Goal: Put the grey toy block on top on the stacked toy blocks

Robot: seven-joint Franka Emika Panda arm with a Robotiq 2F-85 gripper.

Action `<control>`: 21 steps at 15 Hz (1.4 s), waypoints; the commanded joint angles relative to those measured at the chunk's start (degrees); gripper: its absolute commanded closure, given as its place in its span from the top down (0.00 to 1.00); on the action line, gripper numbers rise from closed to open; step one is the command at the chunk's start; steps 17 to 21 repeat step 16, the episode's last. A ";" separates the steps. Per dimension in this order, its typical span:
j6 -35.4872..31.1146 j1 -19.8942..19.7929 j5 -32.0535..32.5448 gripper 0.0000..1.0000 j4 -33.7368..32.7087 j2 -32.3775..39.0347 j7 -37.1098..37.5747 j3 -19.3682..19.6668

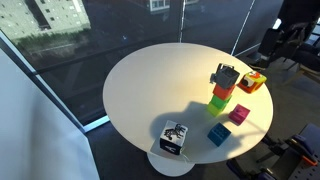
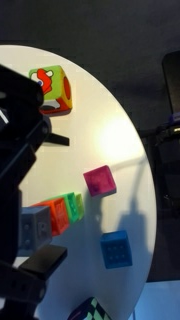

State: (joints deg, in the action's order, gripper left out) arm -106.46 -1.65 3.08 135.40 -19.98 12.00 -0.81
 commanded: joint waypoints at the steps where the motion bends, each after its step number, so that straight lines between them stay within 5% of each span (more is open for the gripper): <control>1: 2.88 -1.11 2.00 1.00 2.85 -5.29 -3.58 1.15; 10: 0.95 -1.88 1.47 1.00 8.16 -13.54 -15.69 5.90; 21: 2.10 -1.76 1.12 1.00 6.74 -11.04 -13.76 5.01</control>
